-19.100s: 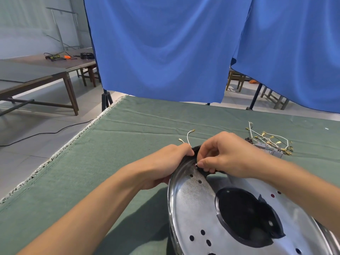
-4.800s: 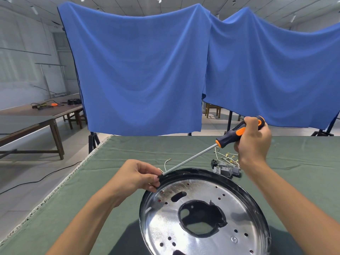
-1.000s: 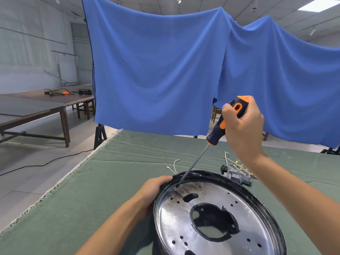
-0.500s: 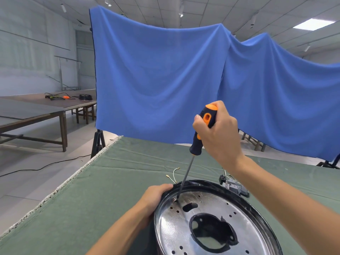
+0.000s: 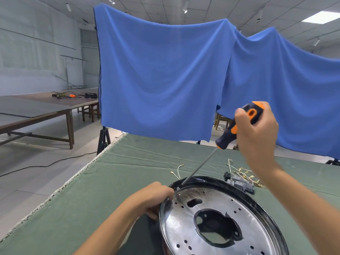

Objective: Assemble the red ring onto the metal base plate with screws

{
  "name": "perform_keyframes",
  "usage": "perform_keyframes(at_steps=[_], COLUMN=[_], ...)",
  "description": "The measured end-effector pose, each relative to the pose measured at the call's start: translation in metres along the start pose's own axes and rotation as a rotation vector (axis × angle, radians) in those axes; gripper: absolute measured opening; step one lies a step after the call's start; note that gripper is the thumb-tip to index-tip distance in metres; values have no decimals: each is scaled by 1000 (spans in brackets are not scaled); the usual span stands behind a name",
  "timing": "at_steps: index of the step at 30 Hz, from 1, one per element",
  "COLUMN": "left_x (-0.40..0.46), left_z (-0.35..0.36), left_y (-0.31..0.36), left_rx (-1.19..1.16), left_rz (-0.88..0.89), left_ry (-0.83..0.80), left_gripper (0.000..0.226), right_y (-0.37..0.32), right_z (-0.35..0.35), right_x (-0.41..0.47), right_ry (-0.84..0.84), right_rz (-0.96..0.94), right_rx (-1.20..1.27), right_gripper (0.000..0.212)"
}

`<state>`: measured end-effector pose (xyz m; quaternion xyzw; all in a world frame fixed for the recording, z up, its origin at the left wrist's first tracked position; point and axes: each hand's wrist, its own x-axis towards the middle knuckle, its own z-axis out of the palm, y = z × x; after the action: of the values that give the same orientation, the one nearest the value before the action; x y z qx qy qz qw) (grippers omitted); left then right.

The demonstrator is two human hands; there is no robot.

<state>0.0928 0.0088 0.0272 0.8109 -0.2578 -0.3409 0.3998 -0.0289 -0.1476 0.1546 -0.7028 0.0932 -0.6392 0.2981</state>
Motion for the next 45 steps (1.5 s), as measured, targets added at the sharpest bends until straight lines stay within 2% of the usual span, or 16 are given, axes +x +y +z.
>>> perform_keyframes(at_steps=[2,5,6,8,11,14,18,21,26,32,40,45], left_x=[2,1,-1,-6,-9,-11,-12,-10,-10,-12,-11,-11], left_z=[0,0,0,-1,-2,-5,-12,-14,-13,-9,-7,-4], left_y=[2,6,8,10,11,10,6,4,6,10,11,17], left_rx=[0,-70,-84,-48,-67,-254,-540,-580,-693,-868,-1102,-1143], left_rz=[61,276,343,432,467,431,284,217,216,177,78,61], left_ry=[79,299,347,380,337,292,192,150,49,39,-22,-8], left_gripper=[14,9,18,33,35,31,24,26,28,13,12,14], right_y=[9,22,27,37,50,61,72,74,71,73,81,85], right_z=[-9,-19,-23,-28,-32,-34,-31,-28,-26,-29,-28,-27], right_x=[-5,-13,-14,-15,-18,-20,-22,-23,-25,-25,-30,-30], right_ry=[81,158,185,248,318,355,390,417,429,475,485,487], right_rz=[69,158,192,271,401,469,547,566,566,607,638,623], right_rx=[31,64,68,83,164,209,239,284,344,347,381,356], right_gripper=[14,15,15,14,13,13,16,14,12,11,14,15])
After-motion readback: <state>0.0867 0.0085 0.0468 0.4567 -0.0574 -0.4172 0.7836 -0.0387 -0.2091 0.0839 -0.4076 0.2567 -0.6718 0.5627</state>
